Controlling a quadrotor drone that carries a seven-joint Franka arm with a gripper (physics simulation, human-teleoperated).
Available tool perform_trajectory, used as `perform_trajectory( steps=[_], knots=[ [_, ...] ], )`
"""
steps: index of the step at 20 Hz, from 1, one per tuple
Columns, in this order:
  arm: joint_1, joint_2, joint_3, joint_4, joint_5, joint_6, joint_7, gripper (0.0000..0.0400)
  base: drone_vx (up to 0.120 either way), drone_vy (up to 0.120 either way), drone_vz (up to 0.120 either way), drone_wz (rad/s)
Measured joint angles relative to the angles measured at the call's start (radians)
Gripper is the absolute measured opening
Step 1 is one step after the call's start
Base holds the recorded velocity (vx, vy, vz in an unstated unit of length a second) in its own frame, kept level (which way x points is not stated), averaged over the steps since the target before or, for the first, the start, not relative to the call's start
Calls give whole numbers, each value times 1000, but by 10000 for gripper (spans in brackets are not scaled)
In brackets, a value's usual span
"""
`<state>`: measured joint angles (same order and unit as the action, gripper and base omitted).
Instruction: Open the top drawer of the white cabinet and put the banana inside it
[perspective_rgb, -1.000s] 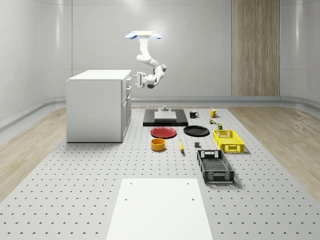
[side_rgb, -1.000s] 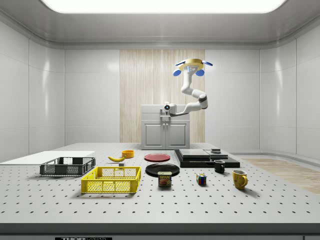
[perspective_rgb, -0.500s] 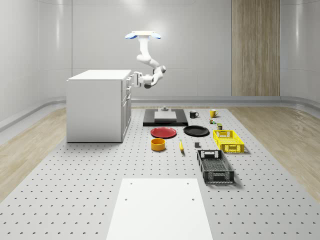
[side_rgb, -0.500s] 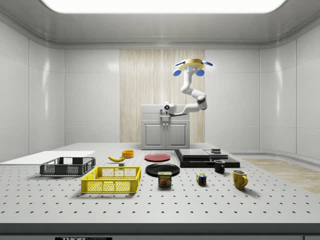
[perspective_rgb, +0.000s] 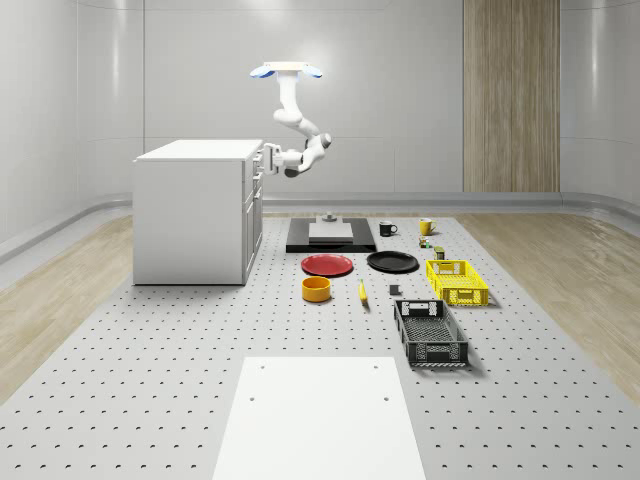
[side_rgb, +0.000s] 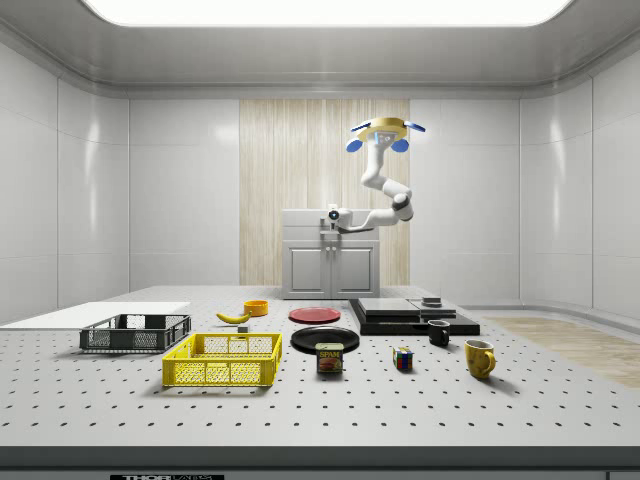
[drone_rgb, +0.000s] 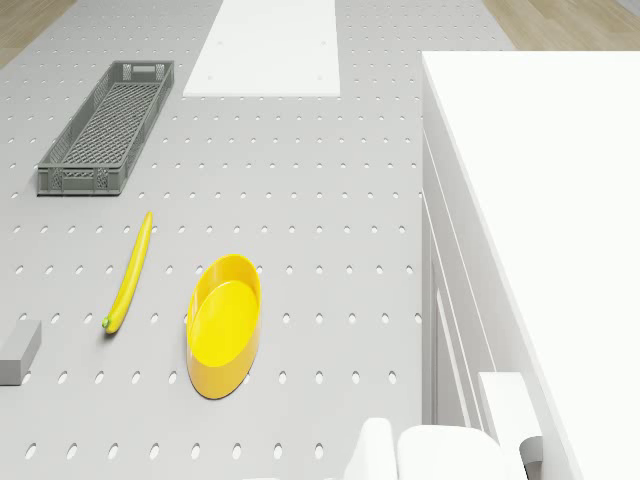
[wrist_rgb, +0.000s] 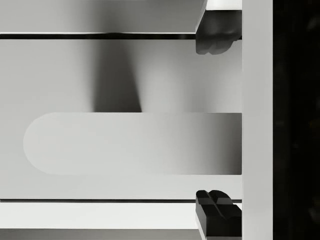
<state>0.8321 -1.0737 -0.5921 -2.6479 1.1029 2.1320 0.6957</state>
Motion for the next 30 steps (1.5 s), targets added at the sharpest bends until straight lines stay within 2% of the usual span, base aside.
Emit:
perform_trajectory(
  steps=[2, 4, 6, 8, 9, 10, 15, 16, 19, 22, 23, 25, 27, 28, 29, 30],
  knots=[
    [-2, 4, 4, 0, 7, 0, -4, 270, 0, 0, 0, 0],
    [-5, 8, 8, 0, 13, -2, -7, 205, 0, 0, 0, 0],
    [-8, 11, 11, 1, 16, -4, -8, 171, 0, 0, 0, 0],
    [-10, 11, 12, 1, 5, -4, -13, 169, 0, 0, 0, 0],
    [-11, 19, 8, -2, 15, -8, -47, 155, 0, 0, 0, 0],
    [-15, 20, 11, -1, 18, -10, -44, 144, 0, 0, 0, 0],
    [-41, 10, -3, 4, -12, -44, 12, 149, 0, 0, 0, 0],
    [-52, 23, -15, -2, -2, -59, -51, 139, 0, 0, 0, 0],
    [-82, 14, -28, 6, -24, -98, -26, 122, 0, 0, 0, 0],
    [-103, 3, -47, 15, -57, -130, 8, 133, 0, 0, 0, 0],
    [-111, 12, -62, 9, -60, -141, -44, 156, 0, 0, 0, 0],
    [-118, -12, -71, 24, -97, -158, 36, 147, 0, 0, 0, 0],
    [-126, -19, -89, 32, -119, -178, 45, 147, 0, 0, 0, 0],
    [-123, -38, -95, 41, -150, -183, 102, 194, 0, 0, 0, 0],
    [-123, -42, -106, 44, -163, -189, 97, 187, 0, 0, 0, 0],
    [-122, -57, -112, 53, -188, -196, 142, 223, 0, 0, 0, 0]
  ],
)
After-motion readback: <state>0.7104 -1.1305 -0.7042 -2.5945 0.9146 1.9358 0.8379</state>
